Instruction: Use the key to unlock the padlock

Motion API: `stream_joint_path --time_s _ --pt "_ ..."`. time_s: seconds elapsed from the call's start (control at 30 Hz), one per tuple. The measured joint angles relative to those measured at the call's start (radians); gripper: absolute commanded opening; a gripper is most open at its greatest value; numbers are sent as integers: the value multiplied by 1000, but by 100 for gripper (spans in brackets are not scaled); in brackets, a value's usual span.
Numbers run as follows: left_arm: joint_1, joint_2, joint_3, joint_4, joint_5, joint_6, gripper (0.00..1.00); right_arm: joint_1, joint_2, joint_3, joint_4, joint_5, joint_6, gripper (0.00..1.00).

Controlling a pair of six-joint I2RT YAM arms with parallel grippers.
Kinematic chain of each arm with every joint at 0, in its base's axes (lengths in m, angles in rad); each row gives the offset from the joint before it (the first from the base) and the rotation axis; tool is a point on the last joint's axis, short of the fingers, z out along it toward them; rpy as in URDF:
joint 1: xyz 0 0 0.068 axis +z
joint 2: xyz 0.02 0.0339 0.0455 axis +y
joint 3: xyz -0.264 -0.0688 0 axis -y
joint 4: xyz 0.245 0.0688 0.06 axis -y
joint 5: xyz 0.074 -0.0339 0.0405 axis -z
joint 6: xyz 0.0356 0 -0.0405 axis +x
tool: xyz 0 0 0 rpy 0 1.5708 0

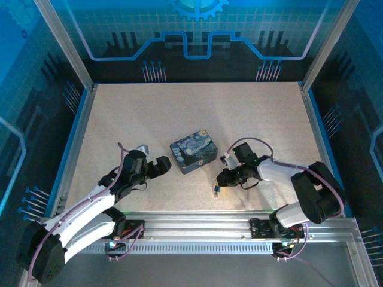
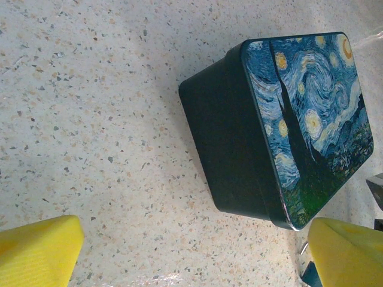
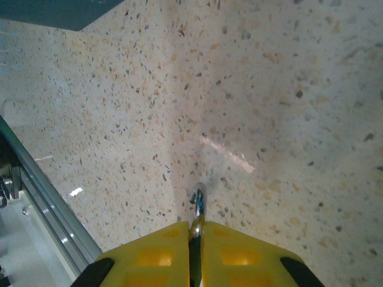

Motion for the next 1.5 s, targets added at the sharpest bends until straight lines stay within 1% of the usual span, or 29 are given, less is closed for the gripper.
stream_joint_path --time_s 0.1,0.33,0.53,0.63,0.77,0.9,0.97,1.03,1.13,1.2,1.37,1.5 --pt "1 0 0 0 0 0 99 0 8 1 8 10 9 23" --pt "14 0 0 0 1 0 99 0 0 7 4 47 14 28" --pt "32 -19 2 -19 1 4 99 -3 -106 24 -36 104 10 37" --pt "46 -38 14 -50 1 21 99 -15 -181 37 -68 146 -5 44" --pt "67 -72 54 -87 -9 48 99 -87 -297 44 -114 208 -39 52" --pt "94 -103 94 -114 -33 82 99 -201 -409 45 -139 256 -75 62" --pt "105 -114 107 -121 -53 106 99 -249 -450 45 -145 275 -98 65" --pt "112 -124 112 -122 -79 133 99 -294 -482 45 -146 288 -122 70" --pt "117 -133 112 -117 -131 187 99 -364 -522 45 -140 305 -164 85" --pt "121 -133 112 -94 -172 232 99 -411 -542 43 -124 327 -189 99" --pt "141 -119 106 -3 -267 352 99 -507 -571 -13 -10 360 -232 100" --pt "173 -69 50 140 -321 477 99 -520 -555 -92 113 426 -265 100"
